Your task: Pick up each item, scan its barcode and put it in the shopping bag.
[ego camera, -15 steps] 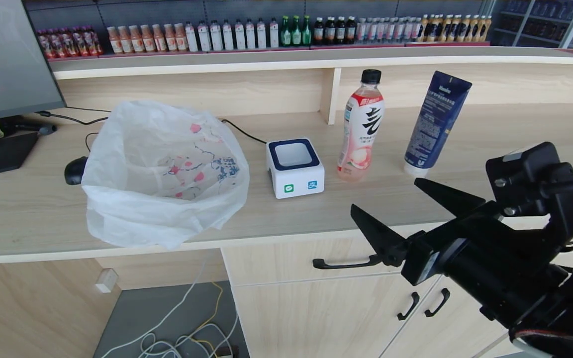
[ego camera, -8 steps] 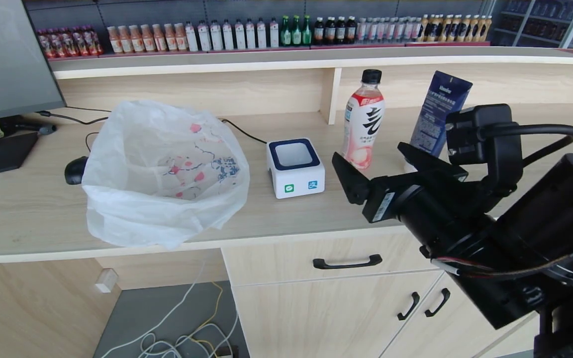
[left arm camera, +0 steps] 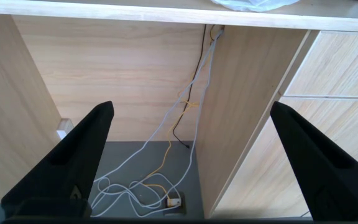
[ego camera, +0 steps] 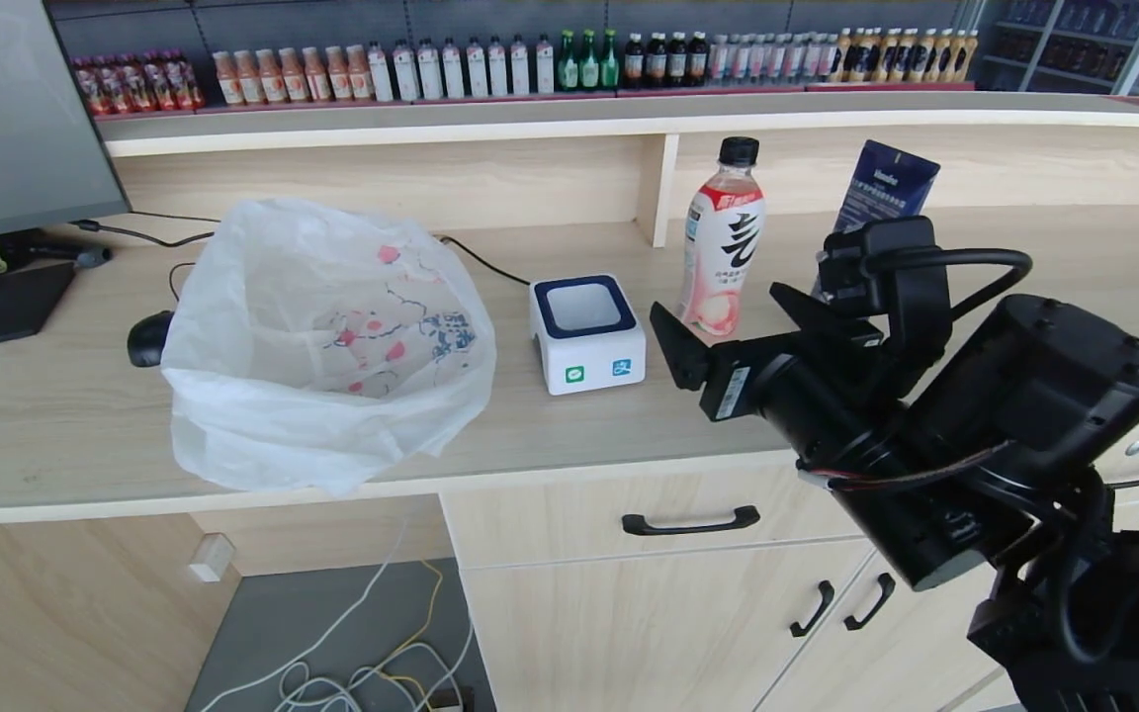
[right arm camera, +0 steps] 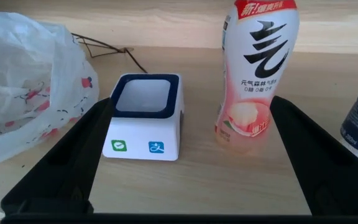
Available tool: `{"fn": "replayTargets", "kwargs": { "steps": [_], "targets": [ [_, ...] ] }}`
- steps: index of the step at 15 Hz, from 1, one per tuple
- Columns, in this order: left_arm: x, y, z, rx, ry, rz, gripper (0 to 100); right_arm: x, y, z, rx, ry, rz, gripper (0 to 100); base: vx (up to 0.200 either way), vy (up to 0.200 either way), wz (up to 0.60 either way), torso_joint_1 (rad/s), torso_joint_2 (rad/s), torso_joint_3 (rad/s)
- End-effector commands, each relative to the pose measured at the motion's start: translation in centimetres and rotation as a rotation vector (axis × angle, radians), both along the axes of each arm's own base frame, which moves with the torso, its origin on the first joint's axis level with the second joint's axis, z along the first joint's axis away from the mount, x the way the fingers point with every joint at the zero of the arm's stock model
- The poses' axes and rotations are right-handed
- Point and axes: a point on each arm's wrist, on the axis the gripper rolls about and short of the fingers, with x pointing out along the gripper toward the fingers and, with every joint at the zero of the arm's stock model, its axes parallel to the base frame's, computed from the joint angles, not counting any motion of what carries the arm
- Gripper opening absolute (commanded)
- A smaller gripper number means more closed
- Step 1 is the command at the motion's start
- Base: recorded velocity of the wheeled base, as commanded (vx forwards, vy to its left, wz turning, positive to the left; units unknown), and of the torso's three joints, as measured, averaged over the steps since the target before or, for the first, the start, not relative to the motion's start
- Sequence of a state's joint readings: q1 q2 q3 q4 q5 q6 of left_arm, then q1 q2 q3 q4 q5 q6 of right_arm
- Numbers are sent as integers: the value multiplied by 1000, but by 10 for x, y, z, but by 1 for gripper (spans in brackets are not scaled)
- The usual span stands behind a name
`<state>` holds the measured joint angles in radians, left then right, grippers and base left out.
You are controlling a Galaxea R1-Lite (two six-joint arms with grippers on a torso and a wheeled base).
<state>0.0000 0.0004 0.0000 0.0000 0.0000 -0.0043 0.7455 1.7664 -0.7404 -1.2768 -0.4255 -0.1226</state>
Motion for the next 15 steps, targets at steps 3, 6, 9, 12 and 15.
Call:
{"fn": "replayTargets", "kwargs": {
  "steps": [3, 6, 9, 12, 15],
  "targets": [
    [0, 0, 0, 0, 0, 0, 100, 28, -21, -3, -18, -3, -43, 100, 0, 0, 0, 0, 0, 0],
    [0, 0, 0, 0, 0, 0, 100, 34, -19, -1, -16, 40, -31, 100, 0, 0, 0, 0, 0, 0],
    [0, 0, 0, 0, 0, 0, 100, 53, -12, 6, 7, 14, -31, 100, 0, 0, 0, 0, 0, 0],
    [0, 0, 0, 0, 0, 0, 100, 64, -17, -1, -9, 24, -28, 100, 0, 0, 0, 0, 0, 0],
    [0, 0, 0, 0, 0, 0, 100, 74, -25, -7, -21, 36, -40, 100, 0, 0, 0, 0, 0, 0]
  ]
}}
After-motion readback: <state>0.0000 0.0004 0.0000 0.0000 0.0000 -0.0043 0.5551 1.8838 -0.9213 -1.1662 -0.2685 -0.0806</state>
